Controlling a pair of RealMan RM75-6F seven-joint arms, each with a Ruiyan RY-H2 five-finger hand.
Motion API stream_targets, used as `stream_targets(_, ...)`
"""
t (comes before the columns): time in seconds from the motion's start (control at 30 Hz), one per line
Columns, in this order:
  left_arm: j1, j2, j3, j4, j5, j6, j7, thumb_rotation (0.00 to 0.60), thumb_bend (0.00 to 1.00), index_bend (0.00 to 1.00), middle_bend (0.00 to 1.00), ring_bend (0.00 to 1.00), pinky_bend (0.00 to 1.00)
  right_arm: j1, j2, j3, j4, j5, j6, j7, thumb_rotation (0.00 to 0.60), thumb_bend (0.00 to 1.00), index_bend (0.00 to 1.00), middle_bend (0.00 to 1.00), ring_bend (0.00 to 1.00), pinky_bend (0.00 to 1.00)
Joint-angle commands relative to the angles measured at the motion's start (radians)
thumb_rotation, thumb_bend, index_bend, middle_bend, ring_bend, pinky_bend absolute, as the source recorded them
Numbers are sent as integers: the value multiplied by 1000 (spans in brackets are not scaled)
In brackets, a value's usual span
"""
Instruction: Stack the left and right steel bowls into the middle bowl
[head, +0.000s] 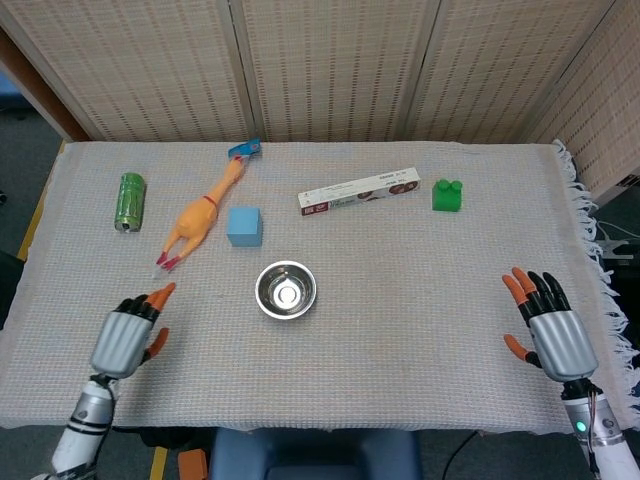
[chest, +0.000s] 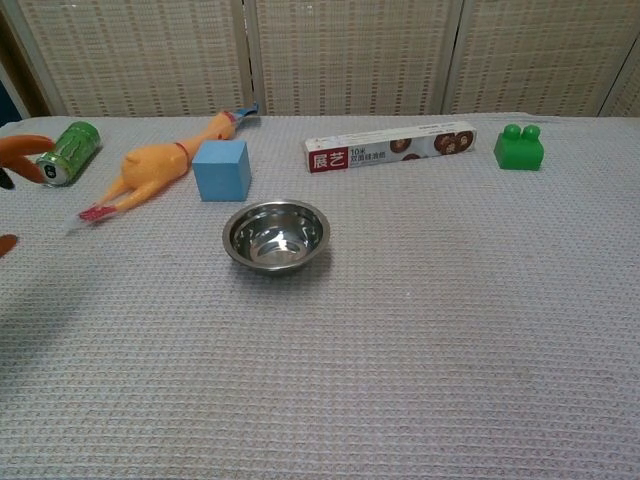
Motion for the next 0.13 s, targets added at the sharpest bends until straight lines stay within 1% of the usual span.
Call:
stream_targets(0.03,152,226,38,-153,-147,61,-191,600,381,0,0,0,60,-18,16,4,-34,24,5,-26,600,153,0,0,0,0)
stream_targets(0.13,170,250,19,-161,-124,96,-226,600,380,0,0,0,58,-27,21,8,-49,25,17,-30,600,152,0,0,0,0)
